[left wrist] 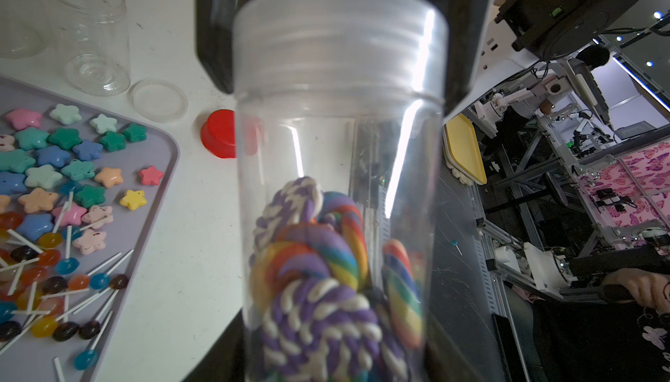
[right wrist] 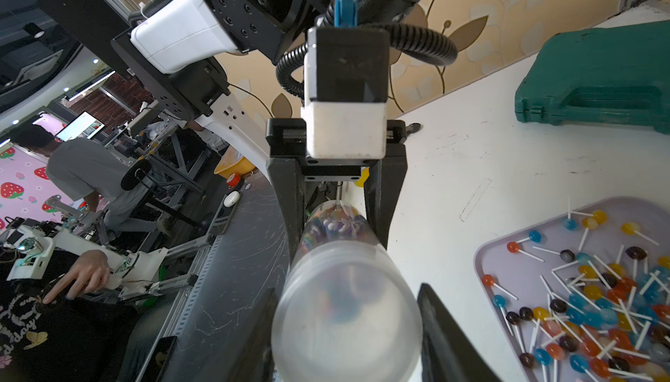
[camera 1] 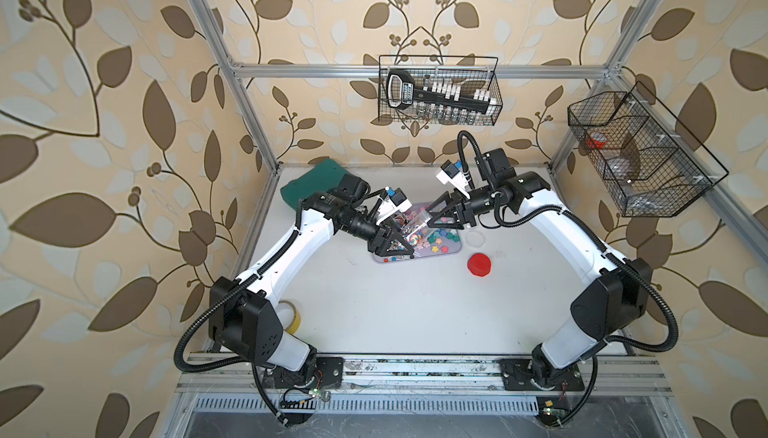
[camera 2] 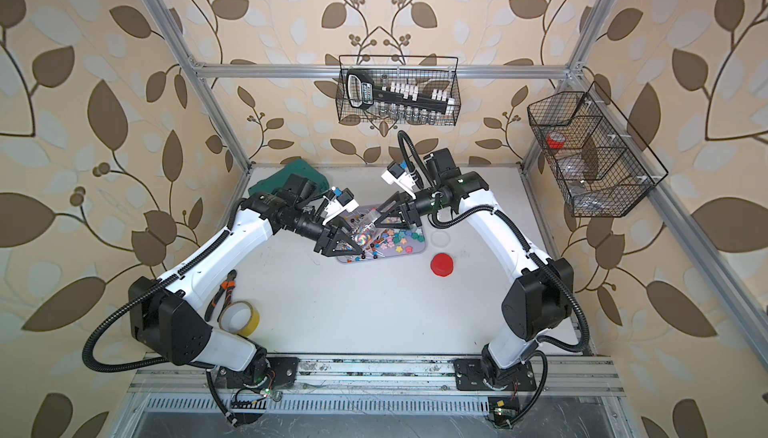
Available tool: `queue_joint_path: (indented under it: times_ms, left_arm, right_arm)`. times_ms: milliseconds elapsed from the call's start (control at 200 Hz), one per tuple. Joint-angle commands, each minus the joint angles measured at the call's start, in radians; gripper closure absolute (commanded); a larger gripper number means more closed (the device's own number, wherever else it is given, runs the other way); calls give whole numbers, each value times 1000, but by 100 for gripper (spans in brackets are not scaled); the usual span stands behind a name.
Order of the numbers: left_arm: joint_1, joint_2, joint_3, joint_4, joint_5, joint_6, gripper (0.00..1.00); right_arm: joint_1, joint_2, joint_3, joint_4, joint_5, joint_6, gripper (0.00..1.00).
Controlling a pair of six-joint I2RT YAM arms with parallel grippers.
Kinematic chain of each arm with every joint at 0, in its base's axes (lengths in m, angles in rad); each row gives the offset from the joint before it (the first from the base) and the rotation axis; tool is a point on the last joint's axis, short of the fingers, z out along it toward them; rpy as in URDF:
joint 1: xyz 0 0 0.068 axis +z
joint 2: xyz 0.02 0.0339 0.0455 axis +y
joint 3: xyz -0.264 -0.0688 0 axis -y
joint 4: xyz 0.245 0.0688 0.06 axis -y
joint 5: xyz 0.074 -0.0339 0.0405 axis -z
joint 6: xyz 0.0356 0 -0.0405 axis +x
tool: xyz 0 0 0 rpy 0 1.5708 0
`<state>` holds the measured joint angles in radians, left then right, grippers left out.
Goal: Pour the candies out of the jar
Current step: Unscrew the lid from the jar.
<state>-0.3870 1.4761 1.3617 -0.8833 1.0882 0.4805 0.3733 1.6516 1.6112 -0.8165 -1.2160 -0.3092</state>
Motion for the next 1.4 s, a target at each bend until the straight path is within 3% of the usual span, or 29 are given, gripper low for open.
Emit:
queue_joint_path:
  times_ms: [0,100,300,440,535,790,1395]
  left_arm:
    - [0,0,46,55,-29,23,73]
    - [0,-4,38,43,-102,35,73]
    - [-2,-26,15,76,-259,15,74]
    - [-12,-89,-3,107,-362,17,74]
    - [-13,-114,-13,127,-392,17,75]
    - [-14,-126,-25,132,-396,21,75]
    - [-14,-138,-37,131,-370,20,75]
  right_arm:
    - [17,-61,9,113,9,202,35]
    - [3,-80,19,167,86,333,25]
    - [-60,-11,77,85,136,575,21]
    - [-62,79,169,-166,188,502,19]
    - [-54,108,185,-235,202,464,19]
    - [-9,130,199,-224,149,429,19]
    - [44,168,244,-156,161,463,22]
